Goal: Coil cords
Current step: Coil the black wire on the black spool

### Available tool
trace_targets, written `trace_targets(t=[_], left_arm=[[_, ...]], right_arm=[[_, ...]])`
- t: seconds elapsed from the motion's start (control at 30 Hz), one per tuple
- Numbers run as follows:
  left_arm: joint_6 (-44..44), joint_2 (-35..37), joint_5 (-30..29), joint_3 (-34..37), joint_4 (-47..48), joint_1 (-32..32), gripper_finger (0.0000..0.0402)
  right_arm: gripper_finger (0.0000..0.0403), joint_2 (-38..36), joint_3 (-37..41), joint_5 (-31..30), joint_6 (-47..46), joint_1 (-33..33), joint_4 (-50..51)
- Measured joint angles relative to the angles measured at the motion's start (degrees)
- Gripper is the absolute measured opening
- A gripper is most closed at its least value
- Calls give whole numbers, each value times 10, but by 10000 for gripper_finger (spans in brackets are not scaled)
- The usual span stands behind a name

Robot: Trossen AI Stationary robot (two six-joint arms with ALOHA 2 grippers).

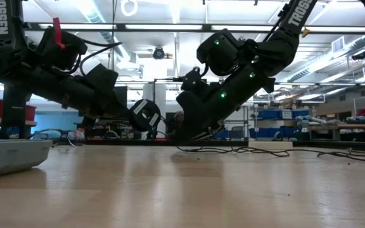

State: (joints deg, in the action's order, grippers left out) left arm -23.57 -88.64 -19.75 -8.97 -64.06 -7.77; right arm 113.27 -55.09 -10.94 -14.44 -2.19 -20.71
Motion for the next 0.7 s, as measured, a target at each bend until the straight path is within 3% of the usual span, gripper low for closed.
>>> trace_targets(t=[0.7], left_arm=[[-3,0,1,0,4,0,0]], right_arm=[[92,9,-1,-16,38,-22,25]])
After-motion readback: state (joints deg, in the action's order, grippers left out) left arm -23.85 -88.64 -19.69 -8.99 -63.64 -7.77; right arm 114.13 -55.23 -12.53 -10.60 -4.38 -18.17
